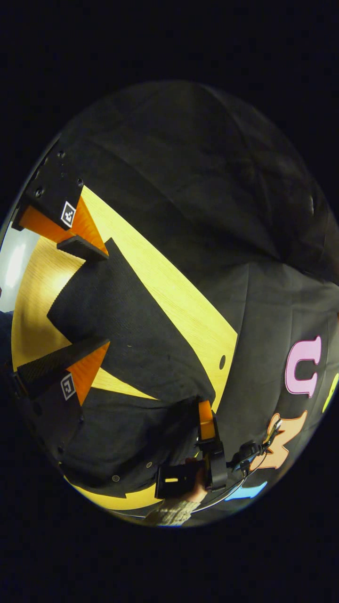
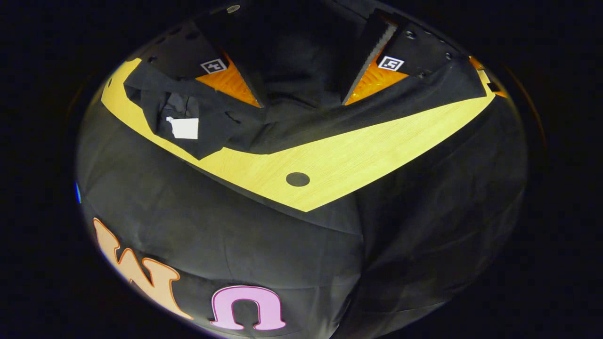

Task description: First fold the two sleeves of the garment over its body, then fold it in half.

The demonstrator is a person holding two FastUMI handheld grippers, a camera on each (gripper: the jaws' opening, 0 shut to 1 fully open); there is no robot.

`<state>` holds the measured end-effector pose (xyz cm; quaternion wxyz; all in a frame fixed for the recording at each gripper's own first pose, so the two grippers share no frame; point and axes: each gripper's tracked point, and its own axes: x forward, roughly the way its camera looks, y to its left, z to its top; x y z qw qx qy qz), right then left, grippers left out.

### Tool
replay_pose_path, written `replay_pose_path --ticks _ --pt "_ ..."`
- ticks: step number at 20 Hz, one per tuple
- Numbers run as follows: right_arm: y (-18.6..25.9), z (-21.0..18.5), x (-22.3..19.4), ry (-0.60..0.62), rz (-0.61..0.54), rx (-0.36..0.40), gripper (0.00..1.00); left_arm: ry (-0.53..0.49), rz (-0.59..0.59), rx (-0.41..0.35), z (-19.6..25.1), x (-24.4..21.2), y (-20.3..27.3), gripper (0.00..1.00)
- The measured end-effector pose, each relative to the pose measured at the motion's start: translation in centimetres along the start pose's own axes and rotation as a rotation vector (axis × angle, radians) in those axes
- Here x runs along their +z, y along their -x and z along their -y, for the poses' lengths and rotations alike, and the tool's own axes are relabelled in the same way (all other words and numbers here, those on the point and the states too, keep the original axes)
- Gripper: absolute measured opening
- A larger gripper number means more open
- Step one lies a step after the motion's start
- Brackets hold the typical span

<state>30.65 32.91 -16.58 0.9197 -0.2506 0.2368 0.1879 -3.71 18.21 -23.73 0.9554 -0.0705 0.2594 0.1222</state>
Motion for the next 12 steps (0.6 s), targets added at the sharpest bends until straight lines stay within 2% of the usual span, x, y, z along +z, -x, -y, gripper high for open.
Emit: replay_pose_path --ticks 7,12 --pt "6.8 3.2 1.5 -0.074 0.118 -0.071 1.0 -0.012 -0.05 -0.005 1.0 -1.9 -1.5 0.96" --pt "11.1 5.0 1.0 -0.102 0.17 -0.1 0.99 -0.046 -0.054 0.026 0.5 -2.3 -1.8 0.93"
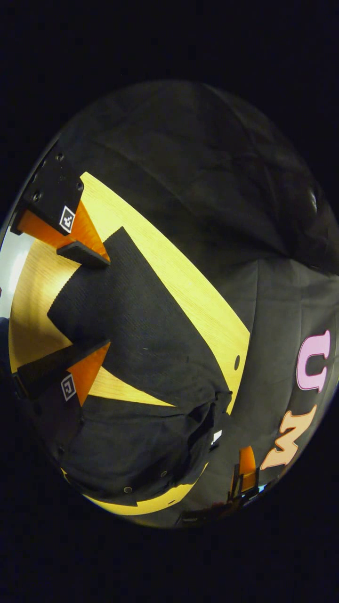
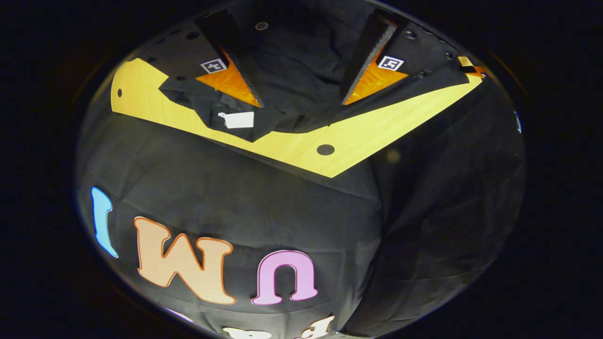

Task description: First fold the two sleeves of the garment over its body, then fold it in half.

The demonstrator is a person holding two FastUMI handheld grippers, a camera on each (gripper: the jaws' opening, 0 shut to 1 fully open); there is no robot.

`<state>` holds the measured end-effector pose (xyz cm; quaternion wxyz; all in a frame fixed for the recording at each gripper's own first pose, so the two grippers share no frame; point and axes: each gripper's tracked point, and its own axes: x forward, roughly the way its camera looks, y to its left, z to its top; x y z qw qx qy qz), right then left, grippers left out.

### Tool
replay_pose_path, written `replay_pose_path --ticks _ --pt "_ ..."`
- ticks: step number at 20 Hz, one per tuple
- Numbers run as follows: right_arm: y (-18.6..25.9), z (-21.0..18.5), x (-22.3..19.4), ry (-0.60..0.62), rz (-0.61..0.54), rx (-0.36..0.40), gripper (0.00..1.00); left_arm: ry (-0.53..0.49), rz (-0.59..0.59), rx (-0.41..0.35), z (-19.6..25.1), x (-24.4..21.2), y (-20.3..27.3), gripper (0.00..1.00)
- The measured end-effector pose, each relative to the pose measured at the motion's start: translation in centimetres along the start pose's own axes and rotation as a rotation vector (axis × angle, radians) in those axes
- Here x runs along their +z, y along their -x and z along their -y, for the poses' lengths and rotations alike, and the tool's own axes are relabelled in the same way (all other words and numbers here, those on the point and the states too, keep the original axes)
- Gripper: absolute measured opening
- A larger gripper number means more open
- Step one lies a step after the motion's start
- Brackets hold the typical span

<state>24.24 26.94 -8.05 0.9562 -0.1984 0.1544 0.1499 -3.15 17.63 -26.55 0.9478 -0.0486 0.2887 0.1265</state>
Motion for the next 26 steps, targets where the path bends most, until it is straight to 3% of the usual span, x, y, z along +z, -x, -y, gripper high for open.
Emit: replay_pose_path --ticks 5,9,13,16,23,26 --pt "2.8 1.1 -1.5 -0.026 -0.014 -0.019 0.98 -0.014 0.003 -0.012 0.1 -0.1 -0.1 0.94" --pt "5.7 1.3 -3.6 0.028 -0.048 -0.045 1.0 -0.029 0.051 -0.027 0.5 -0.1 -0.3 0.89" --pt "8.4 -0.1 -4.1 0.048 -0.027 -0.018 1.0 -0.046 0.084 -0.047 1.3 0.0 -0.5 0.71" --pt "10.2 -0.5 -5.0 0.019 -0.016 -0.012 1.0 -0.054 0.095 -0.041 1.5 -0.4 -0.5 0.52" --pt "14.6 2.6 -7.3 -0.099 0.003 -0.064 1.0 -0.061 0.057 -0.054 1.7 -0.4 -0.7 0.46" --pt "16.3 5.5 -8.8 -0.144 0.003 -0.121 0.99 -0.061 0.046 -0.065 2.0 -0.5 -0.8 0.34"
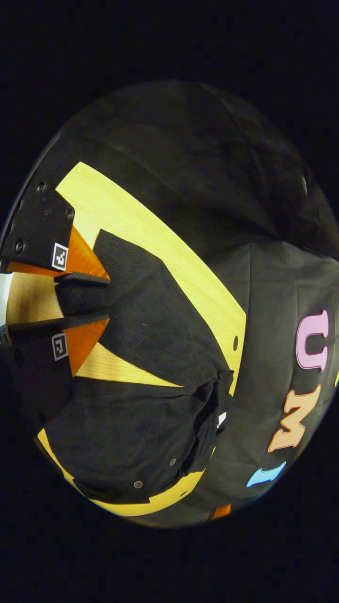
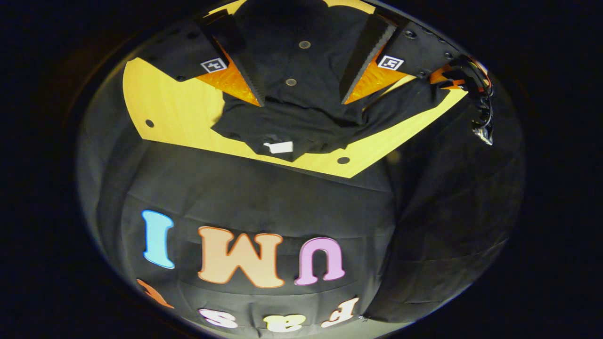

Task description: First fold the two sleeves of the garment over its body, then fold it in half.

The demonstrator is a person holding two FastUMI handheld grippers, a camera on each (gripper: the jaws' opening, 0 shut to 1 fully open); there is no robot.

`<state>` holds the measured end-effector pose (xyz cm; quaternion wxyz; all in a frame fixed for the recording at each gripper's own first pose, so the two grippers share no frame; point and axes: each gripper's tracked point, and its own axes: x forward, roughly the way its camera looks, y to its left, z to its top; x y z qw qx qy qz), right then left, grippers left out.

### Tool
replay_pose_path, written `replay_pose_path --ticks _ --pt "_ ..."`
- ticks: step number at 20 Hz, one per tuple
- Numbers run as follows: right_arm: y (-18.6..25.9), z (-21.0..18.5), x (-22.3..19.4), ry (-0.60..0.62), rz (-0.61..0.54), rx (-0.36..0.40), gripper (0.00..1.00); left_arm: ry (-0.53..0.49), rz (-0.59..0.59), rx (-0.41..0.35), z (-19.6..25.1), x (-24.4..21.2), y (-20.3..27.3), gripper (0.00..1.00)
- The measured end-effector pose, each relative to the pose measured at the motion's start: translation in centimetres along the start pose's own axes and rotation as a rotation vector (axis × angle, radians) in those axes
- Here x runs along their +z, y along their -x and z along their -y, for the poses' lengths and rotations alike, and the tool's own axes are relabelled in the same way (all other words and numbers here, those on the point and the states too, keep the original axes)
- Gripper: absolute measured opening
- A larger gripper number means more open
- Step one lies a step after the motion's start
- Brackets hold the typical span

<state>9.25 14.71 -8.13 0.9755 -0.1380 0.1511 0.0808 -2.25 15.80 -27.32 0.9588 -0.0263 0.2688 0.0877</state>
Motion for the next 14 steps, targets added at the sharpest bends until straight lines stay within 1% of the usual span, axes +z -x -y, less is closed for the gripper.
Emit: replay_pose_path --ticks 1,3,4,5,7,9,12,14 --pt "0.5 1.0 -0.5 -0.017 0.0 -0.017 0.99 0.004 -0.004 0.002 0.0 0.1 0.0 0.34" --pt "1.6 2.7 -1.3 -0.066 0.001 -0.037 1.0 0.017 -0.006 0.015 -0.1 0.1 -0.1 0.12" --pt "2.1 3.4 -1.7 -0.091 -0.001 -0.043 1.0 0.02 -0.01 0.025 0.0 0.0 -0.1 0.12" --pt "2.5 4.2 -2.3 -0.108 -0.004 -0.055 1.0 0.02 -0.014 0.032 0.1 0.1 -0.1 0.06" --pt "3.6 6.1 -3.1 -0.117 -0.006 -0.087 1.0 0.027 -0.031 0.057 -0.2 0.0 -0.1 0.01" --pt "4.4 7.8 -4.0 -0.114 -0.011 -0.123 0.99 0.041 -0.056 0.076 -0.1 0.0 -0.1 0.0" --pt "5.6 9.2 -5.1 -0.147 -0.025 -0.132 1.0 0.051 -0.083 0.072 0.1 0.1 0.0 0.0" --pt "6.1 10.4 -5.7 -0.162 -0.029 -0.152 0.99 0.069 -0.095 0.067 0.2 0.2 0.2 0.0"
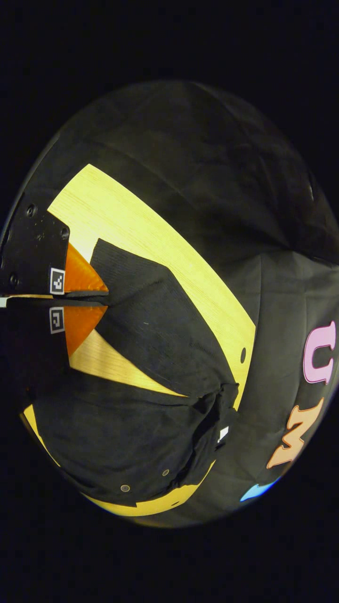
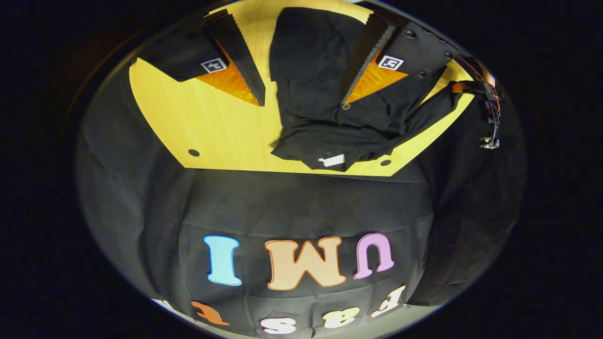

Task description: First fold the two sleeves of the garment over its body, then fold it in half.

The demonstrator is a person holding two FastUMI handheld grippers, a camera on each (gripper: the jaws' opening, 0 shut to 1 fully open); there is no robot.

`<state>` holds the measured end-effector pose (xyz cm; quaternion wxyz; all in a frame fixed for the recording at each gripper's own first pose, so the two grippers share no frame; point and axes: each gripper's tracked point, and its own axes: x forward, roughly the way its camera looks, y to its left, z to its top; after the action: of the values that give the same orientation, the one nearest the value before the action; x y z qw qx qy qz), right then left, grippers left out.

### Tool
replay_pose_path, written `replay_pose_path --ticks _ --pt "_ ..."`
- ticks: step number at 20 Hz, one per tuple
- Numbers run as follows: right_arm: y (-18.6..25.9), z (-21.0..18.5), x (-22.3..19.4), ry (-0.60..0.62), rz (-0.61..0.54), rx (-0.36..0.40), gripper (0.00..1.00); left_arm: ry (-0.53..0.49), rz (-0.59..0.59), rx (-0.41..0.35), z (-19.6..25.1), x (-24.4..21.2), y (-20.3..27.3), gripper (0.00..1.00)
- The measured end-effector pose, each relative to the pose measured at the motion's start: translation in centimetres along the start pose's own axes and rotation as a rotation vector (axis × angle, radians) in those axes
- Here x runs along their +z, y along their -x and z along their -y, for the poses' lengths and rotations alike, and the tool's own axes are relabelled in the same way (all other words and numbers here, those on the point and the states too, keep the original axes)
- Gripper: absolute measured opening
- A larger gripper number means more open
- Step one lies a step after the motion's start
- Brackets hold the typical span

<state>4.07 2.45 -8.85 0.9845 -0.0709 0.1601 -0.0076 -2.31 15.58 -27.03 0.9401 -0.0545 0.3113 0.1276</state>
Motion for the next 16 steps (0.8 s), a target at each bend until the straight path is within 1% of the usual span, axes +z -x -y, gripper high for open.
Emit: replay_pose_path --ticks 3,6,13,16 --pt "0.7 1.7 -0.4 -0.029 -0.003 -0.017 0.99 0.028 0.005 -0.013 1.2 1.3 0.7 0.0" --pt "0.4 3.1 -1.3 -0.041 -0.026 -0.029 0.99 0.047 0.048 -0.041 2.6 3.7 2.6 0.0" --pt "0.2 5.9 -3.2 -0.038 -0.064 -0.051 0.99 -0.018 0.185 -0.102 6.0 12.2 6.2 0.0" --pt "0.3 6.7 -3.6 -0.049 -0.055 -0.054 1.0 -0.091 0.239 -0.133 8.9 15.2 6.7 0.0"
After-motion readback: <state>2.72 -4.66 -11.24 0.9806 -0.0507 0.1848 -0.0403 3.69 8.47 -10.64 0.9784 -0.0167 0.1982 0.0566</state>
